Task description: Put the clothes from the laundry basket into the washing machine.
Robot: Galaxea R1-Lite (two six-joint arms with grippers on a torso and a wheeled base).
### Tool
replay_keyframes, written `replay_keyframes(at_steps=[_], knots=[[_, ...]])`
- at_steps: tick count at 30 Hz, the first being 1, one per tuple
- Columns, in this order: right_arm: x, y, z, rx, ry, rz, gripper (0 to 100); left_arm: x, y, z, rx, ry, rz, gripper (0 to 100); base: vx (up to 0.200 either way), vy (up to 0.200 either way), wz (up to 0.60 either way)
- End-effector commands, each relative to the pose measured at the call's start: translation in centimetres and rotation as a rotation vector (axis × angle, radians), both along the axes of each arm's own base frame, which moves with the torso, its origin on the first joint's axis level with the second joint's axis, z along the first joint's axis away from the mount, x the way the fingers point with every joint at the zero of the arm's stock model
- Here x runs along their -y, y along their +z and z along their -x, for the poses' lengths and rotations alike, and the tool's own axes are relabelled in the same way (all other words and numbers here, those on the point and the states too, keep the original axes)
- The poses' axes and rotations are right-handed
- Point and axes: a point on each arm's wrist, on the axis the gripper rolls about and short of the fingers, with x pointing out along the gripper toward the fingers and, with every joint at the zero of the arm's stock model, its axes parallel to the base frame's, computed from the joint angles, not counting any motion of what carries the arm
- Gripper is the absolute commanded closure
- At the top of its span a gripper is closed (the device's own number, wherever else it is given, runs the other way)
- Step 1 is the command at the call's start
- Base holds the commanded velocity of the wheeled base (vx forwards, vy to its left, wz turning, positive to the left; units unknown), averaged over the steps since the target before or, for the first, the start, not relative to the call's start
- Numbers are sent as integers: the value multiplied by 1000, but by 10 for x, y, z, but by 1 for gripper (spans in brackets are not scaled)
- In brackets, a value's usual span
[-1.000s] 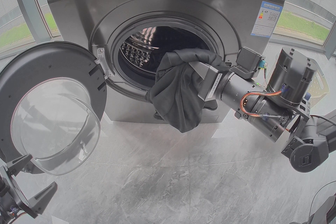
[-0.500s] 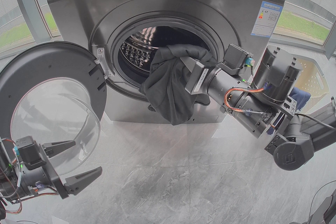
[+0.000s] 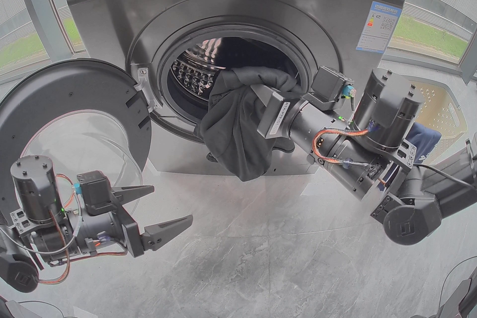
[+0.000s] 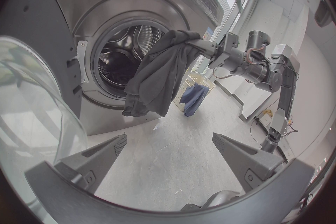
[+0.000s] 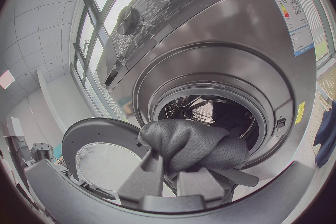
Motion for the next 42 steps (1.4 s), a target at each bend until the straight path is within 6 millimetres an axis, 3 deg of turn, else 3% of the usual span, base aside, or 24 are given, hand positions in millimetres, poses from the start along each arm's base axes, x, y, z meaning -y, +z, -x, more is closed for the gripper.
replay_keyframes(at_steps=[1,9,19,21,23,42], knots=[[-1,1,2,2,5,-2,100,16,-19,-28,-75,0,12,0,0,0,0],[-2,1,3,2,10,-4,100,33,-33,-57,-128,0,26,0,0,0,0],[-3,3,11,4,28,-4,100,68,-41,-83,-127,-49,124,0,0,0,0],[-3,3,11,4,28,-4,100,68,-41,-83,-127,-49,124,0,0,0,0],[-4,3,12,4,33,-4,100,74,-53,-92,-151,-54,108,0,0,0,0],[-2,3,18,4,43,-4,100,101,-71,-145,-74,-29,184,0,0,0,0]])
